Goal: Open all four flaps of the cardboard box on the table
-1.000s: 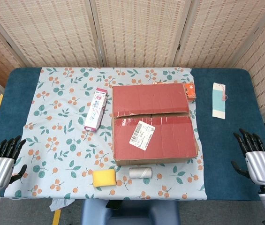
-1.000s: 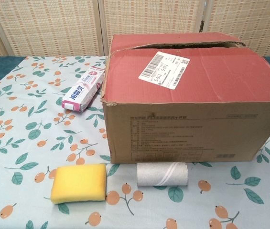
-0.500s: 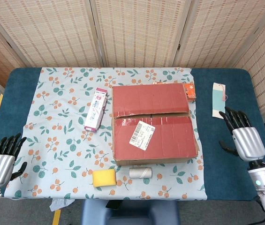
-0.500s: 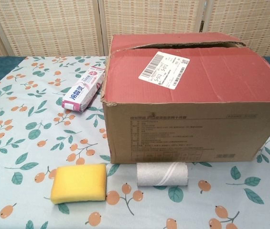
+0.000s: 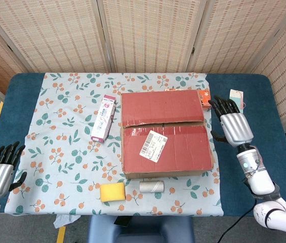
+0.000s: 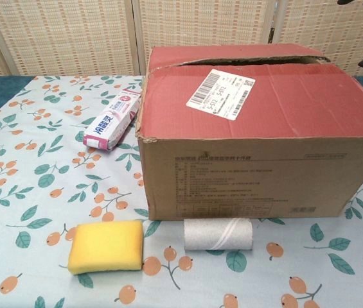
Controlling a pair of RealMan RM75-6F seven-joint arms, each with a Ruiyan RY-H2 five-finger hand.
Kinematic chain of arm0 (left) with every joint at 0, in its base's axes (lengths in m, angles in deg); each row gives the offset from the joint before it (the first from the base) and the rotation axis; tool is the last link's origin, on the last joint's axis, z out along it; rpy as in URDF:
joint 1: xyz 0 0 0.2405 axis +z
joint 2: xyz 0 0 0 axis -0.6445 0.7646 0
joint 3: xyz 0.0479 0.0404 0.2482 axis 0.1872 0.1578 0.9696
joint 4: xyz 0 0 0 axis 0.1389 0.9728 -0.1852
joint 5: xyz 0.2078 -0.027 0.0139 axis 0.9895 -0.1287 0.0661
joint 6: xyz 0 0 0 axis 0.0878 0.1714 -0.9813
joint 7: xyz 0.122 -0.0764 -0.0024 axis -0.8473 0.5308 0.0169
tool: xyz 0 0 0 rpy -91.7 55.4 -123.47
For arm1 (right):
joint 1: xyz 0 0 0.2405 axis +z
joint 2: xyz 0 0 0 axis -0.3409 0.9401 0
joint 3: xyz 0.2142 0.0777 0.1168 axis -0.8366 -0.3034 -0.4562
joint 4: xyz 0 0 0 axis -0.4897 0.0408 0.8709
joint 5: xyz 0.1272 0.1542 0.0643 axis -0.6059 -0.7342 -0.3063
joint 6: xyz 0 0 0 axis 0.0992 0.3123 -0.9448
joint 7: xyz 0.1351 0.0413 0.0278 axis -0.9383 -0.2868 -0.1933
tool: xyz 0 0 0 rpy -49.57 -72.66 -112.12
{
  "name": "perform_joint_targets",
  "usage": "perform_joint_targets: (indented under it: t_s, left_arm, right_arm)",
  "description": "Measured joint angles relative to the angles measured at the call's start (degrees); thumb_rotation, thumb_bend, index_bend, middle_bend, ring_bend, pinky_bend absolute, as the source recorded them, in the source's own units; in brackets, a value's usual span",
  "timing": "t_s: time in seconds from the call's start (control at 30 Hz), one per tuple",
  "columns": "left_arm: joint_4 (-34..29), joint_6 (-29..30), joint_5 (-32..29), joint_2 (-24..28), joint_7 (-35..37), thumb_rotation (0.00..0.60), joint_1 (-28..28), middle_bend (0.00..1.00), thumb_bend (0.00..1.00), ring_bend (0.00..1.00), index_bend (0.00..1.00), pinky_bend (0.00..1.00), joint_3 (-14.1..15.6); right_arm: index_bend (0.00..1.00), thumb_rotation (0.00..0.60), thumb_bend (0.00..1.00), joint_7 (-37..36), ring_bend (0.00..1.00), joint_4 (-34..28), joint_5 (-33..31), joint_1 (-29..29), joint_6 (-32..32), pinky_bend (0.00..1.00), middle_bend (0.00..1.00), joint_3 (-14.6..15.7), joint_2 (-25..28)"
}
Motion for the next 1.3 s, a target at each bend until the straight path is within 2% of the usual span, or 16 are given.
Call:
perform_joint_targets:
  t_s: [0.3, 0.77, 1.07, 1.3]
  left_arm:
    - [0.24, -1.18, -0.25, 0.67, 1.17, 0.6, -0.48, 0.0, 0.43, 0.0, 0.0, 0.0, 0.31]
    - [-0.05, -0.72, -0.37, 0.99, 1.79, 0.6, -0.39, 0.0, 0.43, 0.0, 0.0, 0.0, 0.43]
    - [0.97, -2.42, -1.1, 1.1, 2.82, 0.6, -1.23, 0.0, 0.43, 0.0, 0.0, 0.0, 0.25]
    - [0.75, -4.0, -2.14, 1.51, 4.48, 0.6, -1.62, 0.0, 0.43, 0.0, 0.0, 0.0, 0.19]
  right_arm:
    - [0.0, 0.6, 0.35, 0.8, 0.0, 8.2, -2.36, 5.68, 2.68, 0.0, 0.0, -1.0, -6.72]
    - [0.0, 0.6, 0.35, 2.12, 0.0, 12.87, -4.79, 10.0, 4.14, 0.0, 0.0, -1.02, -10.52]
    - [0.0, 0.6, 0.35, 0.35, 0.0, 14.63, -4.54, 12.1, 2.79, 0.0, 0.0, -3.28, -10.97]
    - [0.0, 0.6, 0.35, -1.91, 0.0, 18.08, -5.48, 15.37, 3.69, 0.0, 0.0, -6.6, -10.97]
